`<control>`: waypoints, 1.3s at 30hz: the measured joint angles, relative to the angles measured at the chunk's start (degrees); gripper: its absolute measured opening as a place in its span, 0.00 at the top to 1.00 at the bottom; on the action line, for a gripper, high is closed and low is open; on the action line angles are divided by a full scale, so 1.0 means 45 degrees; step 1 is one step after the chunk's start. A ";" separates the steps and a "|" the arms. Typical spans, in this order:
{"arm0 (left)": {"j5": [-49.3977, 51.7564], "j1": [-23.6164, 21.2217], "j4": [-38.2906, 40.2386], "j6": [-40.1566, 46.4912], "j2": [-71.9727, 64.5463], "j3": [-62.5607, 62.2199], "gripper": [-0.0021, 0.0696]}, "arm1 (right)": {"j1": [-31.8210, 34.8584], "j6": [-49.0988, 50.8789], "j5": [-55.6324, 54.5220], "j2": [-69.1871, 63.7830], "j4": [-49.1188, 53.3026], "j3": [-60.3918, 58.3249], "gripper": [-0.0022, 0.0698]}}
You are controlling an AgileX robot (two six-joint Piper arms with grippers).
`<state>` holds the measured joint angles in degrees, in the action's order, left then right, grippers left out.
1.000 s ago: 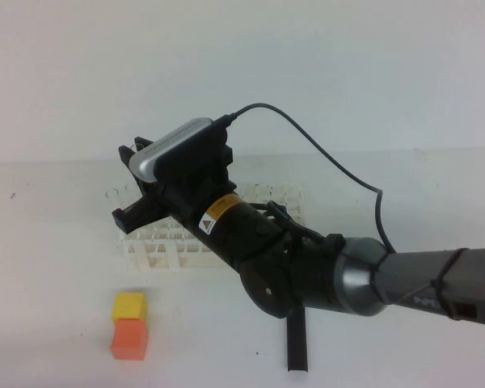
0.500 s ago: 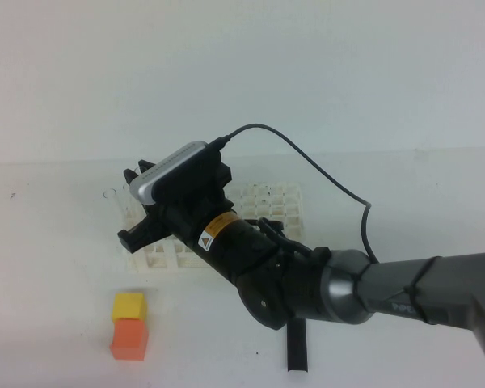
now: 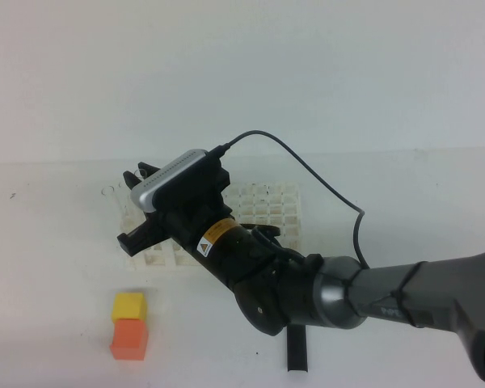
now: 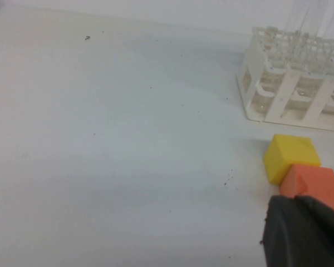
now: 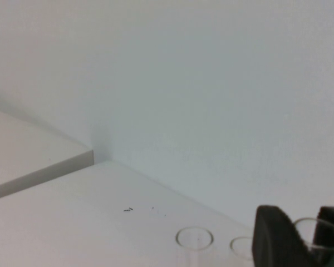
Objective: Place the test tubes
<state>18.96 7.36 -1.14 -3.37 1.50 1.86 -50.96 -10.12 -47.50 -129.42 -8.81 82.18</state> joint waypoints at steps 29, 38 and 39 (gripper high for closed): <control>0.0000 0.0000 0.0000 0.0000 0.0000 0.0000 0.97 | 0.0000 -0.1059 0.0460 -0.0337 -0.0627 0.0027 0.80; 0.0000 0.0000 0.0000 0.0000 0.0000 0.0000 0.97 | 0.0000 -0.1059 0.0567 -0.0337 -0.0665 0.0027 0.80; 0.0000 0.0000 0.0000 0.0000 0.0000 0.0000 0.97 | 0.0000 -0.1059 0.0600 -0.0337 -0.0665 0.0027 0.80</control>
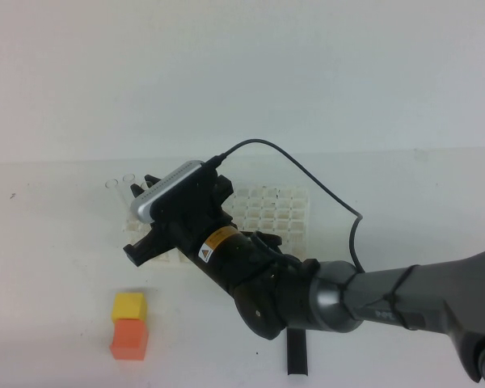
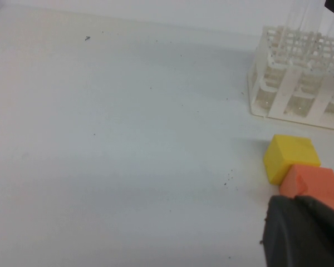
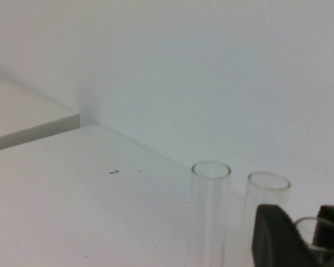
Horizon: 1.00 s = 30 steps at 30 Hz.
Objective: Place the test tubes
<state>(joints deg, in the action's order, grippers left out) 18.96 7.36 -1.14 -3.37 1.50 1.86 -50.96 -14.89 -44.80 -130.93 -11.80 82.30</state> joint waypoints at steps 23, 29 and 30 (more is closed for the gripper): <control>0.0000 0.0000 0.0000 0.0000 0.0000 0.0000 0.97 | 0.0000 -0.0498 0.1247 0.0679 -0.0484 -0.0024 0.53; 0.0000 0.0000 0.0000 0.0000 0.0000 0.0000 0.97 | 0.0024 -0.1091 0.0916 0.1558 -0.0523 -0.0024 0.53; 0.0000 0.0000 0.0000 0.0000 0.0000 0.0000 0.97 | 0.0024 -0.1119 0.0855 0.1705 -0.0523 -0.0024 0.53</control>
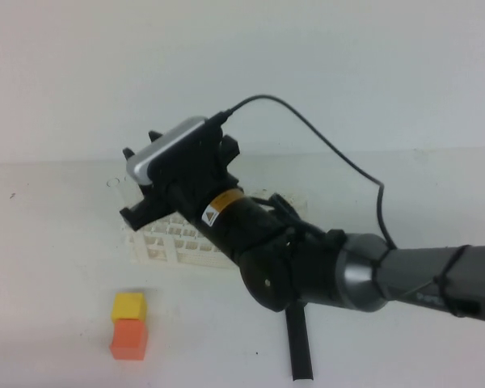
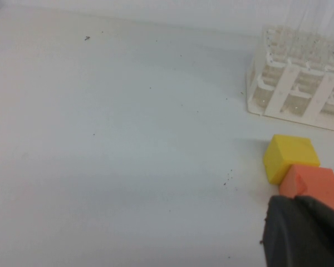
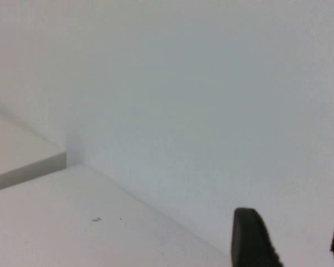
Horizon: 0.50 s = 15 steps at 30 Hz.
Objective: Place the test tubes
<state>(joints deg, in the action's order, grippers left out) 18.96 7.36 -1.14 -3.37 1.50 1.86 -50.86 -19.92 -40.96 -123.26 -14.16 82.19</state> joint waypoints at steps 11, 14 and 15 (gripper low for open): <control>0.0000 0.0000 0.0000 0.0000 0.0000 0.0000 0.97 | 0.0263 -0.3638 -0.0340 0.1351 -0.3357 -0.0246 0.89; 0.0000 0.0000 0.0000 0.0000 0.0000 0.0000 0.97 | 0.0341 -0.3823 -0.0315 0.1464 -0.4312 -0.0978 0.95; 0.0000 0.0000 0.0000 0.0000 0.0000 0.0000 0.97 | 0.0341 -0.3718 -0.0283 0.1487 -0.4582 -0.1344 0.96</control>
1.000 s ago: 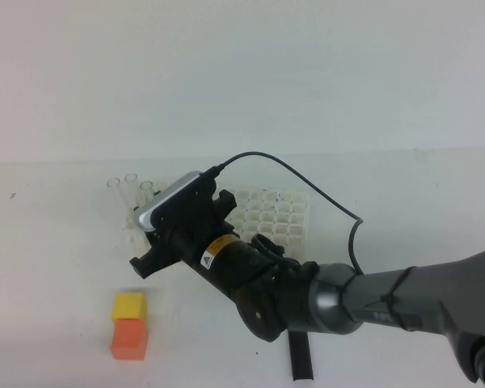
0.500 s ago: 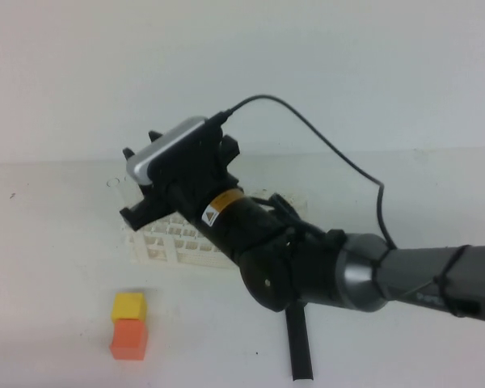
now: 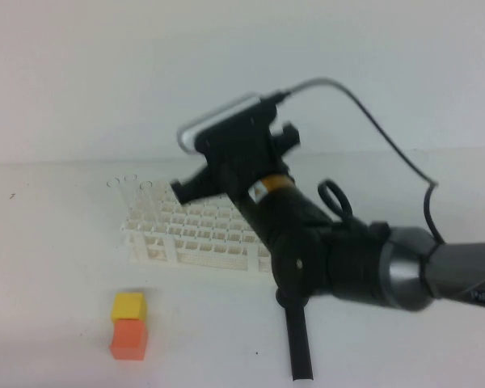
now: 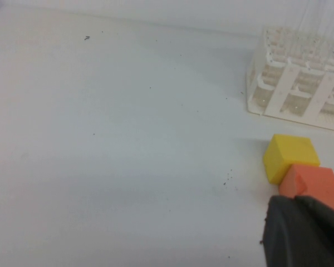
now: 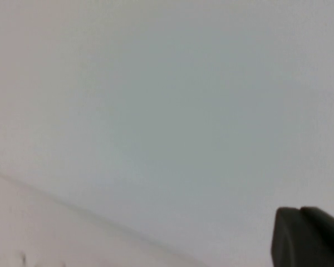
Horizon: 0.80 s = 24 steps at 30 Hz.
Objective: Place the test tubes
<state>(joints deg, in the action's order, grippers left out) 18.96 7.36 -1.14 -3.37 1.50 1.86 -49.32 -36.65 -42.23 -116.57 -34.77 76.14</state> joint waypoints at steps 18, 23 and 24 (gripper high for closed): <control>0.0000 0.0000 0.0000 0.0000 0.0000 0.0000 0.97 | -0.0364 0.0063 -0.4743 0.5584 -0.1051 -0.7214 0.97; 0.0000 0.0000 0.0000 0.0000 0.0000 0.0000 0.97 | -0.0221 0.0063 -0.5089 0.7093 -0.0695 -0.7669 0.97; 0.0000 0.0000 0.0000 0.0000 0.0000 0.0000 0.97 | -0.0054 0.0063 -0.5109 0.7328 -0.0333 -0.7669 0.97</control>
<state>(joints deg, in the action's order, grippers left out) 18.96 7.36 -1.14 -3.37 1.50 1.86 -49.56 -36.37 -65.22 -83.59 -36.27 41.63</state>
